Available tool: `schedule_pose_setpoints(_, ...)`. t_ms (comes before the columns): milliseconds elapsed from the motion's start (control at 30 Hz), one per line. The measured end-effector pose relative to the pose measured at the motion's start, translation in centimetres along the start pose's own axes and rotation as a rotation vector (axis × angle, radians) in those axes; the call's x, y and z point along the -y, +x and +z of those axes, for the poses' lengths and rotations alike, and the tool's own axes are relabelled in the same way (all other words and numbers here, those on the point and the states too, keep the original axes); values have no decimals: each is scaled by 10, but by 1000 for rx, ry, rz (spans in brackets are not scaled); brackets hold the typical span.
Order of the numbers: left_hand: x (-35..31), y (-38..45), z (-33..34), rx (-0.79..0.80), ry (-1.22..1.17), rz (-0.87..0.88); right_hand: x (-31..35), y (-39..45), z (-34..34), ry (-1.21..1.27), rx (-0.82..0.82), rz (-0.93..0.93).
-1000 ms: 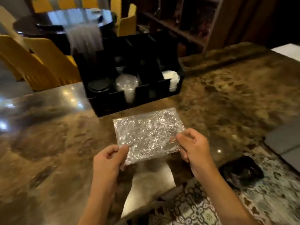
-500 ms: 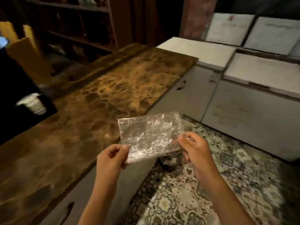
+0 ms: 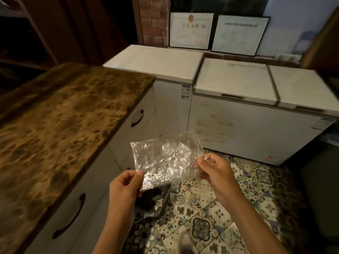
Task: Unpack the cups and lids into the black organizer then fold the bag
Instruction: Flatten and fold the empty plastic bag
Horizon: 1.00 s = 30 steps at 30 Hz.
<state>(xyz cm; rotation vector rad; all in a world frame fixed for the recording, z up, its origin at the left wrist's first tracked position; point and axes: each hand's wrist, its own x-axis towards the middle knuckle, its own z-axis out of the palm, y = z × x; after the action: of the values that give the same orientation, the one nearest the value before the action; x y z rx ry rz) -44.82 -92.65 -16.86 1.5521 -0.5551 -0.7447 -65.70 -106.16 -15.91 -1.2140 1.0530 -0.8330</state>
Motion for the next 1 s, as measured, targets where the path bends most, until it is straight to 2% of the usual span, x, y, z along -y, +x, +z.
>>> schedule_pose_setpoints(167, -8, 62, 49, -49, -18, -38, 22, 90, -15, -22, 80, 42)
schedule_pose_setpoints(300, -6, 92, 65, -161, -52, -76, 22, 156, -3, 5, 199, 136)
schedule_pose_setpoints(467, 15, 114, 68, -410, -58, -171, -2, 236, 35, -12, 400, 335)
schedule_pose_setpoints(700, 57, 123, 91, -862, -194, -336, -33, 316, 96, -198, 821, 465)
schedule_pose_setpoints(833, 95, 123, 109, -1049, -260, -415, -59, 339, 117, -342, 946, 529)
schedule_pose_setpoints(1000, 165, 130, 121, -1165, -374, -546, -119, 354, 136, -495, 1038, 619)
